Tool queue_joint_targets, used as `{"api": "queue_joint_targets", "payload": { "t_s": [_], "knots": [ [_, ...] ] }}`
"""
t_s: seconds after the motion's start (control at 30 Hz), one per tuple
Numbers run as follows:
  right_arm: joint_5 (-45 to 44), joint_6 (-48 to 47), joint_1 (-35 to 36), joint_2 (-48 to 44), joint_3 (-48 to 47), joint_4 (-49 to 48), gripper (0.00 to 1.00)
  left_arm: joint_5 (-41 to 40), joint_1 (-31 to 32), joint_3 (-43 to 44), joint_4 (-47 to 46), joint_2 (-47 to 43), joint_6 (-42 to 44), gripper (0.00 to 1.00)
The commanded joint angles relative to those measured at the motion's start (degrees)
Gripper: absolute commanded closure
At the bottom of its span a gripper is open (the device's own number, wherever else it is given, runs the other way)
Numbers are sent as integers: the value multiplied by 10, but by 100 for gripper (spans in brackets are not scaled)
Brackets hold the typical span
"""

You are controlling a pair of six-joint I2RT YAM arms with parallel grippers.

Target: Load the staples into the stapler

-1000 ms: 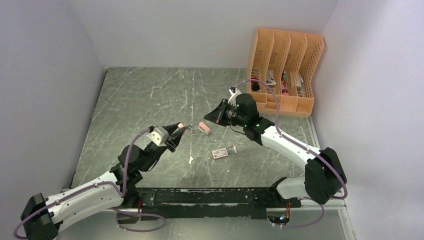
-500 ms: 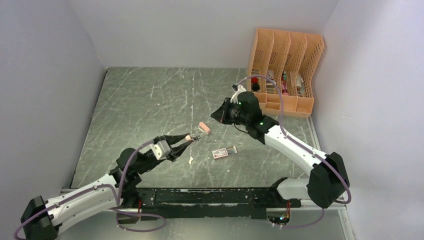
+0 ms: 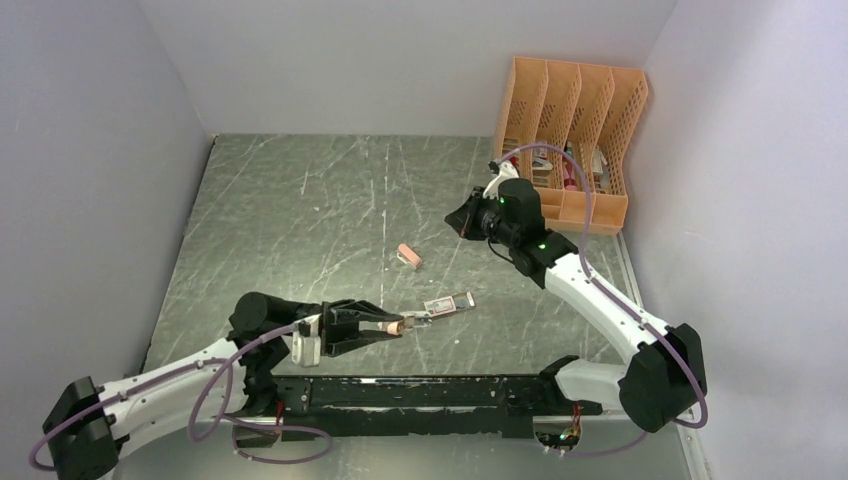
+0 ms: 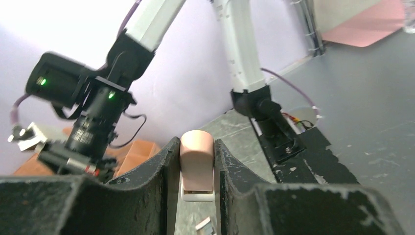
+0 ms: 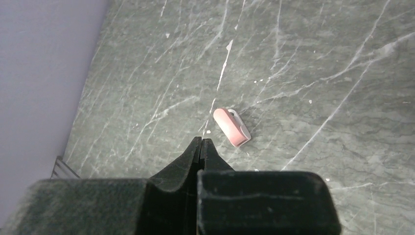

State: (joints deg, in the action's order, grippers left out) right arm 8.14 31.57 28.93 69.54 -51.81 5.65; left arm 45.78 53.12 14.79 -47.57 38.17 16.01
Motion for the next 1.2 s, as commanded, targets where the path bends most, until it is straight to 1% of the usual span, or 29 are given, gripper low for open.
{"api": "queue_joint_targets", "payload": {
  "t_s": [0.0, 0.17, 0.43, 0.5, 0.73, 0.83, 1.0, 1.07, 1.17],
  "knots": [
    [10, -15, -12, -12, 15, 2, 100, 142, 1, 42, -102, 47, -15, 93],
    [15, -23, -28, -18, 24, 3, 100, 182, 1, 69, -115, 83, -18, 93],
    [31, -29, -40, -16, 32, -3, 100, 246, 1, 109, -196, 145, -66, 93],
    [32, -30, -41, -17, 33, -4, 100, 255, 1, 120, -189, 151, -61, 93],
    [35, -29, -45, -17, 37, -6, 100, 273, 1, 146, -111, 156, -4, 93],
    [37, -29, -46, -16, 36, -6, 100, 272, 2, 148, -93, 158, 11, 93],
    [38, -27, -46, -16, 37, -5, 100, 242, 1, 132, -68, 142, 32, 93],
    [40, -27, -46, -15, 38, -5, 100, 220, 1, 122, -40, 128, 47, 93],
    [43, -26, -47, -12, 39, -6, 100, 165, 1, 90, 1, 105, 68, 93]
  ]
}}
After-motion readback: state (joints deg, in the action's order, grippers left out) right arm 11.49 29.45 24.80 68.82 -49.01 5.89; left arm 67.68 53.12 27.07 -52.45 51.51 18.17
